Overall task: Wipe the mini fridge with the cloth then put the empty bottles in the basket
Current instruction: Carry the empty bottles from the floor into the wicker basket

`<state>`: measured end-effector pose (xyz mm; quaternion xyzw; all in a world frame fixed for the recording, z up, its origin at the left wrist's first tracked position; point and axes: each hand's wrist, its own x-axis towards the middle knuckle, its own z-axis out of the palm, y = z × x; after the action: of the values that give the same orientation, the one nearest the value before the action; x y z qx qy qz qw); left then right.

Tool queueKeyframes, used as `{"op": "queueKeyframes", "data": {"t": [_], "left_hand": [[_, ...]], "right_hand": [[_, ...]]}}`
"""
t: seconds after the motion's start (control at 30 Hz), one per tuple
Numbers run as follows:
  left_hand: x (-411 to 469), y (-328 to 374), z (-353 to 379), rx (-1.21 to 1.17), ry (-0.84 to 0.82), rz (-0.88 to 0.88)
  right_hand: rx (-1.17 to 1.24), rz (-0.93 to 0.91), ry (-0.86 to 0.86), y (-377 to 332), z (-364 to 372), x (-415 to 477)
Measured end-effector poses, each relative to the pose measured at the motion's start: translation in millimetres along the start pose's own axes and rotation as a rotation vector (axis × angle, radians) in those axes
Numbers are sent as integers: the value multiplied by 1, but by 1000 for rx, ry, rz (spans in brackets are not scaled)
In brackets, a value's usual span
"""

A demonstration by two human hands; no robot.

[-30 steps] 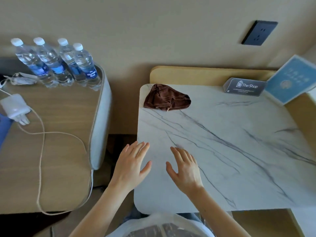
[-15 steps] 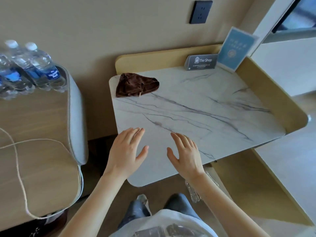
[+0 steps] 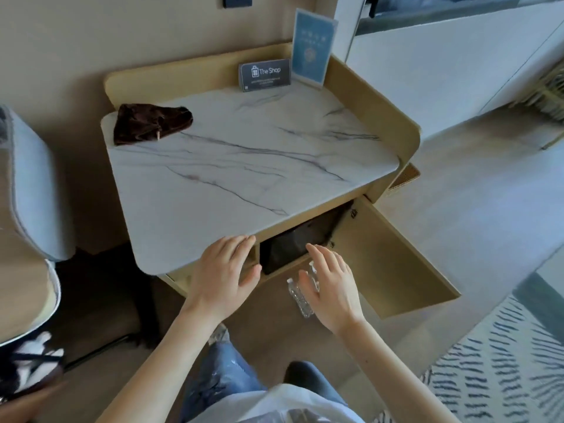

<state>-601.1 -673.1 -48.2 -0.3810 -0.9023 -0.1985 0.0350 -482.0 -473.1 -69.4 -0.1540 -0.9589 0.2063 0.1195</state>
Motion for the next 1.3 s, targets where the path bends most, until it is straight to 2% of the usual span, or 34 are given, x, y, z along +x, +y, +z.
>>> {"op": "queueKeyframes", "data": {"t": [0.2,0.33,0.43,0.67,0.97,1.3], "left_hand": [[-73,89,21,-29,-48,-109],[-112,129,15,-12,-32,-137],[-138,149,10,-3,-19,-126],[-207,172,2,10,-72,-99],[-324,183,-4,-37,-117,-142],[-320,212,0,-55,-62,-82]], "right_hand": [[-8,-70,-50,48,-42,-80],[-16,-72,-90,59,-64,-120],[-14,-83,-59,61,-77,-150],[8,-47,35,48,-80,-238],[-40,-98,27,8,-72,-342],[-25,-10,53,38,-100,-367]]}}
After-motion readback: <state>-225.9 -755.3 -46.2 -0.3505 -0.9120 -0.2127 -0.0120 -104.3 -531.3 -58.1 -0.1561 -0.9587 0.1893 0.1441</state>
